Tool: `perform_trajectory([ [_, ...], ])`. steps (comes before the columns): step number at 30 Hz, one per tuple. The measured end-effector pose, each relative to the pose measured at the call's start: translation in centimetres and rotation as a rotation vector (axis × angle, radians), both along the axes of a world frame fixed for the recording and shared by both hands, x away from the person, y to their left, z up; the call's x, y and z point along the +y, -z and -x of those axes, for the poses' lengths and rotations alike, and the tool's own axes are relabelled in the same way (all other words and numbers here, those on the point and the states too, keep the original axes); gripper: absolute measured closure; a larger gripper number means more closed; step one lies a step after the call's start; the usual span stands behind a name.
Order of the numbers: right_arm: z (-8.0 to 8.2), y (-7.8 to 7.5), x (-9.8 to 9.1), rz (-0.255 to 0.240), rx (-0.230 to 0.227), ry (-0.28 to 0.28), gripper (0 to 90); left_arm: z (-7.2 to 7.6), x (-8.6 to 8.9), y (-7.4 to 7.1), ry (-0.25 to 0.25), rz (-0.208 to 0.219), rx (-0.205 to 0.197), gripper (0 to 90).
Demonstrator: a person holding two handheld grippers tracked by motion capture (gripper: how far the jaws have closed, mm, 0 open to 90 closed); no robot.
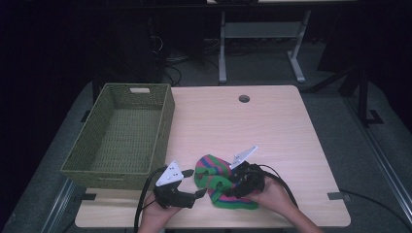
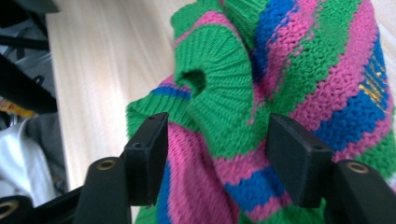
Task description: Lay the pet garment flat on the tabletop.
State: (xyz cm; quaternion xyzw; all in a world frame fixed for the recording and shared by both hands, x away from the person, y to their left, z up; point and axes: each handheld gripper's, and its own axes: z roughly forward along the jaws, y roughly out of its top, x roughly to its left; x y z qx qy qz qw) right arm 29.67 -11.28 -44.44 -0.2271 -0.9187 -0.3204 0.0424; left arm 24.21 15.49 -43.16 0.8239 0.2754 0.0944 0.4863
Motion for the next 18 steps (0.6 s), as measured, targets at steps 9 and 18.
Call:
perform_trajectory([
  [9, 0.1, -3.7, 0.3, -0.041, -0.129, -0.059, 51.3, -0.1, 0.0, 0.0, -0.003, 0.001, -0.003, 21.7],
  [18, -0.6, -3.1, 3.4, 0.0, -0.159, -0.145, 55.7, 0.0, 0.3, -0.1, -0.01, 0.004, -0.002, 21.8],
])
